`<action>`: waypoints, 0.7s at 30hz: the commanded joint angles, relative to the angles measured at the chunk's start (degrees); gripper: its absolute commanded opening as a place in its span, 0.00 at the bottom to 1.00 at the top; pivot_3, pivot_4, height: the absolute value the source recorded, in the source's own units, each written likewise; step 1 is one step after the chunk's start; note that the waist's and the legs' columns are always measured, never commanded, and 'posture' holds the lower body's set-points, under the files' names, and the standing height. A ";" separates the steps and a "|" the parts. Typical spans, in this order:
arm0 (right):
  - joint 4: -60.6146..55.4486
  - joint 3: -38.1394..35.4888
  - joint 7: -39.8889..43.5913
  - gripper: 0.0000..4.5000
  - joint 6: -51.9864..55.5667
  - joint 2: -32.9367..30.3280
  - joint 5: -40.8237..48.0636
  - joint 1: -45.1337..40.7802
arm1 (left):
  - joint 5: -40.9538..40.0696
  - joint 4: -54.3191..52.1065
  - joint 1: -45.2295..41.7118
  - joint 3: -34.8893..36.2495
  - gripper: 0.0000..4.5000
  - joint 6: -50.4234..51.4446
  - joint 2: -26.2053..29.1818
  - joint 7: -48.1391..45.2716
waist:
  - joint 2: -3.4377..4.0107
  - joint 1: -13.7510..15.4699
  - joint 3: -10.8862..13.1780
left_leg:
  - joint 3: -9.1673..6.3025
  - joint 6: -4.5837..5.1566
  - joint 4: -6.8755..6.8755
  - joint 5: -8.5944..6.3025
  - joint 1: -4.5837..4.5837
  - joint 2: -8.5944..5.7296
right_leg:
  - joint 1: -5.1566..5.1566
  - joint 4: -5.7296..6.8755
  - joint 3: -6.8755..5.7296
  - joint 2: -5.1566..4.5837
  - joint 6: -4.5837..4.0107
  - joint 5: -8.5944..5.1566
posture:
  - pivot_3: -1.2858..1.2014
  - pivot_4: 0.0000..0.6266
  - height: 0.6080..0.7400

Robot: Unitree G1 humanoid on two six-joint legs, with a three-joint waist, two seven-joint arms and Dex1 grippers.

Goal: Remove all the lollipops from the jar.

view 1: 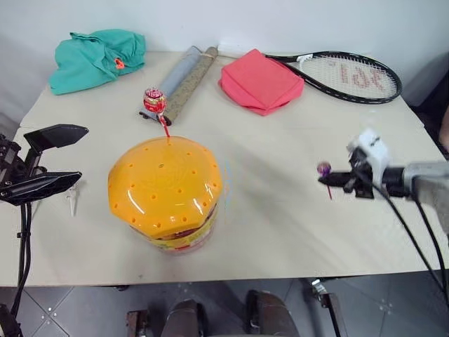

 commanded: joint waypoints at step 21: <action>-12.10 -13.93 6.12 0.99 -3.95 0.70 14.34 -8.69 | -2.47 -0.78 0.14 3.15 1.00 2.34 2.24 -0.26 | 0.07 0.02 0.04 | 0.00 0.00 0.01 0.00 0.03 0.03 | 0.00 -0.02 0.04 0.04 0.00 0.00 | 0.52 0.24 1.00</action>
